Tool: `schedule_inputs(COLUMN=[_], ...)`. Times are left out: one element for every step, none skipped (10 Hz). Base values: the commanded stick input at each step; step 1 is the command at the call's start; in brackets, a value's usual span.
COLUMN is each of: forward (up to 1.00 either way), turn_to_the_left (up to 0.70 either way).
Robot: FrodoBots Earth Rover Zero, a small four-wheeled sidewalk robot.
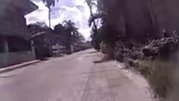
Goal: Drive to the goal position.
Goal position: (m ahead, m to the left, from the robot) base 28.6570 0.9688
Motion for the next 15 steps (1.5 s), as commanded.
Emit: schedule_inputs(forward=[0.70,0.70,0.70,0.70,0.70,0.70,0.70,0.70,0.70,0.70,0.70,0.70,0.70,0.70,0.70], turn_to_the_left=[0.00,0.00,0.00,0.00,0.00,0.00,0.00,0.00,0.00,0.00,0.00,0.00,0.00,0.00,0.00])
